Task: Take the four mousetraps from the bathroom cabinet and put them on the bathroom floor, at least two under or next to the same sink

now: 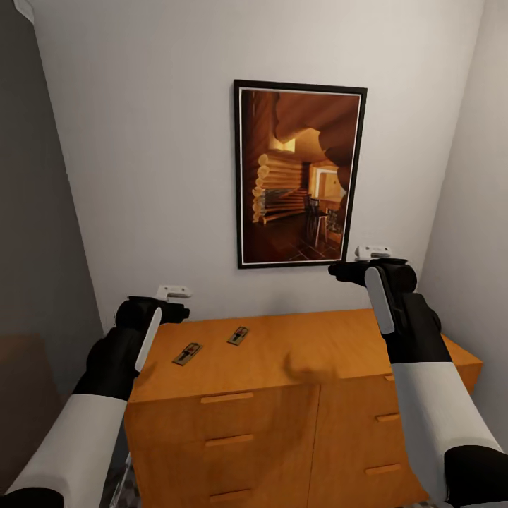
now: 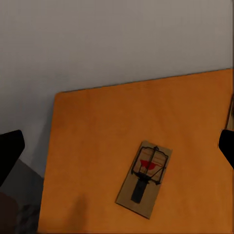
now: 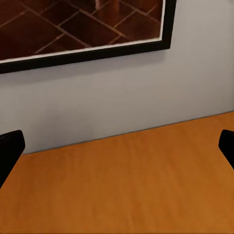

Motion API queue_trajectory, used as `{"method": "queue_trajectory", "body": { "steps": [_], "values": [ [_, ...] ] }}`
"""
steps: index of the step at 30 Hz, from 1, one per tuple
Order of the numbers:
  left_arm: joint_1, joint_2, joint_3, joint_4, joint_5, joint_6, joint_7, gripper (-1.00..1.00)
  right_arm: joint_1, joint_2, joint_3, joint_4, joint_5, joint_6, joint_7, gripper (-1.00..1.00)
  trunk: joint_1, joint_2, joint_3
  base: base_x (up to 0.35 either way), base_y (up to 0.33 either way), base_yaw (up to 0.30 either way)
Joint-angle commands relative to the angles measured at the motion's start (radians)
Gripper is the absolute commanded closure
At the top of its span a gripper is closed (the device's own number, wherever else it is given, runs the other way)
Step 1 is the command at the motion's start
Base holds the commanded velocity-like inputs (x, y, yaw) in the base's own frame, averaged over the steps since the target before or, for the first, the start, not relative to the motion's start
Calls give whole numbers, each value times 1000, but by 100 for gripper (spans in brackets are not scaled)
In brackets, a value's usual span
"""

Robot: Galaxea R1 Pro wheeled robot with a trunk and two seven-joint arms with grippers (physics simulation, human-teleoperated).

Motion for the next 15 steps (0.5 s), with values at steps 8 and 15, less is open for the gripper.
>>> {"method": "queue_trajectory", "body": {
  "steps": [8, 15],
  "values": [
    [-1, -11, -52, 39, -2, 4, 1, -100, -1, -1, 2, 0, -10, 3, -10, -100, 0, -1, -1, 34, 0, 0],
    [-1, -12, -78, 86, 0, 4, 1, -100, -1, -2, 1, 1, -9, 3, -10, -100, 0, -1, -1, 175, 0, 0]
  ]
}}
